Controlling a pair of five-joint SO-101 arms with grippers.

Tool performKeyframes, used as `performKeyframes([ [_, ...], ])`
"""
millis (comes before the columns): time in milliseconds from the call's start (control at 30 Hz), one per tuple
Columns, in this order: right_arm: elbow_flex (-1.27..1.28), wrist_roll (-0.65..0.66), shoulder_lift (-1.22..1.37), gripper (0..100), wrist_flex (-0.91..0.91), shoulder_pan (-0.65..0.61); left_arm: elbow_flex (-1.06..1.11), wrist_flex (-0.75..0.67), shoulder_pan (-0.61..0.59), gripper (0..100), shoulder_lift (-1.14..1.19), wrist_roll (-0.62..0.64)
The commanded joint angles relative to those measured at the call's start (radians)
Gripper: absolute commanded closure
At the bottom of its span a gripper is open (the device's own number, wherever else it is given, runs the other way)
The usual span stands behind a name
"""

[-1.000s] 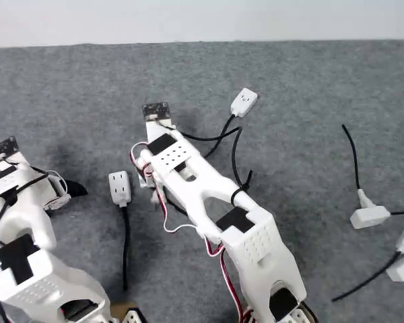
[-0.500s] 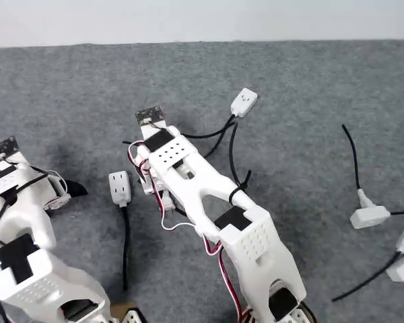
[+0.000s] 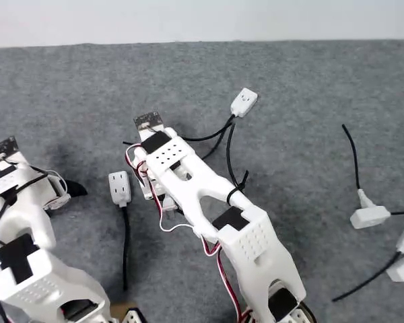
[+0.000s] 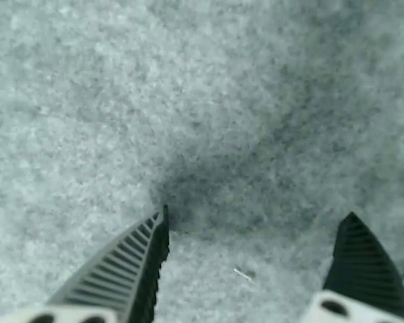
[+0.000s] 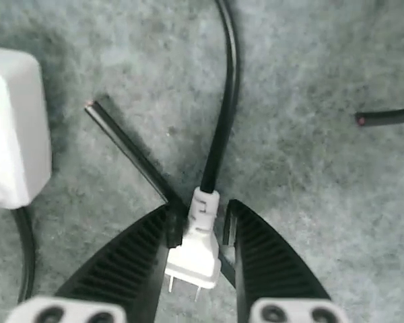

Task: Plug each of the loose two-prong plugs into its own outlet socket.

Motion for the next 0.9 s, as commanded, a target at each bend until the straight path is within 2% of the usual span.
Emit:
performKeyframes([
  [0, -0.061, 0.012, 0.005, 90.6, -0.021, -0.004, -0.024, 0.006, -0.002, 64, -0.008, 0.008],
  [100, -0.061, 0.012, 0.001, 99.8, -0.019, 0.008, -0.024, 0.008, -0.002, 64, -0.006, 0.008],
  [233, -0.061, 0.014, -0.042, 99.0, 0.022, 0.016, -0.024, 0.009, 0.0, 64, -0.006, 0.008],
  [367, -0.061, 0.078, -0.128, 99.1, 0.088, -0.012, -0.024, 0.009, 0.0, 64, -0.006, 0.006],
  [467, -0.057, 0.109, -0.234, 99.1, 0.156, -0.019, -0.025, 0.011, 0.006, 74, -0.005, -0.054],
  [600, -0.031, 0.155, -0.392, 99.1, 0.22, -0.015, -0.024, 0.02, 0.049, 100, 0.0, -0.106],
  [667, 0.028, 0.176, -0.483, 99.1, 0.209, -0.016, -0.022, 0.031, 0.055, 97, 0.002, -0.129],
  [867, 0.333, 0.198, -0.843, 99.1, 0.015, -0.03, -0.093, 0.114, 0.1, 99, 0.089, -0.181],
])
